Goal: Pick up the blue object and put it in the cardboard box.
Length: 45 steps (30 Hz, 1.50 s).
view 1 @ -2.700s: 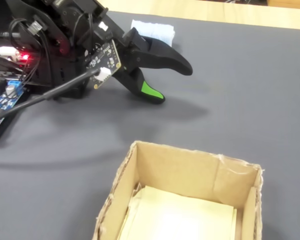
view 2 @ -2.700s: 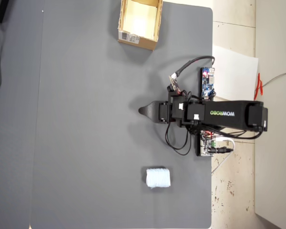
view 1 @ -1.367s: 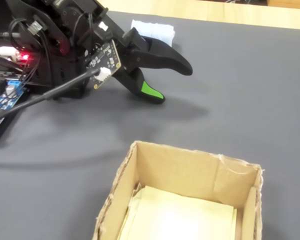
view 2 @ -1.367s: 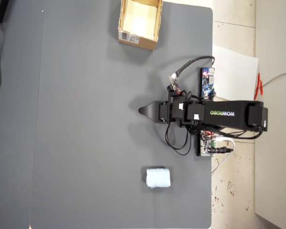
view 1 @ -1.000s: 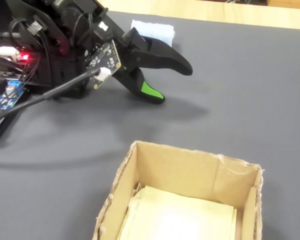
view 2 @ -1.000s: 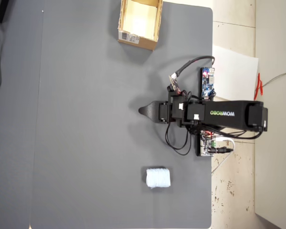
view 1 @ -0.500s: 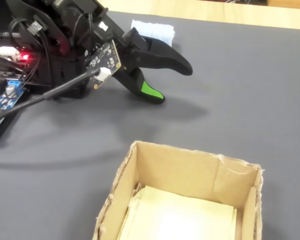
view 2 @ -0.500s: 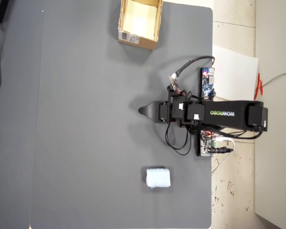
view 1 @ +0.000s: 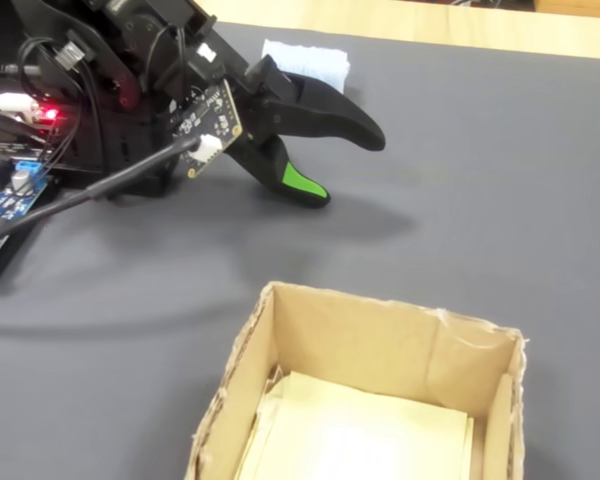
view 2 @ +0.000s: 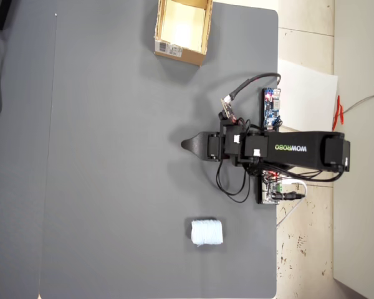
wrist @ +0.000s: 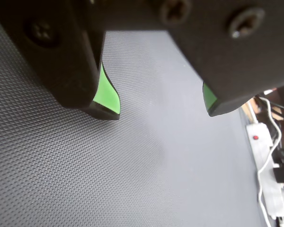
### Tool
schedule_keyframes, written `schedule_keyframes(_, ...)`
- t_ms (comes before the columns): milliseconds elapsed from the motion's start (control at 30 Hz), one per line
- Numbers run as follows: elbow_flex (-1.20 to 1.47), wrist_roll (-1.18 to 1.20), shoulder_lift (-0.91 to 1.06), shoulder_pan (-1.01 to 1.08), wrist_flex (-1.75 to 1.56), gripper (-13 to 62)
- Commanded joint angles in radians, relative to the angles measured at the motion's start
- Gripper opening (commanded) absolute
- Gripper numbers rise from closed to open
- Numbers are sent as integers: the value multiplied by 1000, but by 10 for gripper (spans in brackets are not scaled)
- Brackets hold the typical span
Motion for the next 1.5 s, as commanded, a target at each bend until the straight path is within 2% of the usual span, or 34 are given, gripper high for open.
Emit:
schedule_keyframes(0, 34, 15, 83, -5, 107, 337)
schedule_keyframes(233, -9, -2, 83, -28, 160, 333)
schedule_keyframes(467, -210, -163, 83, -123, 469, 333)
schedule_keyframes(700, -374, -166, 84, -198, 678, 337)
schedule_keyframes(1033, -680, -170, 83, -459, 1008, 332)
schedule_keyframes(1267, -830, 2, 55, -667, 1025, 330)
schedule_keyframes(1367, -900, 299, -15, -798, 1011, 330)
schedule_keyframes(1467, -917, 405, -61, -861, 1011, 330)
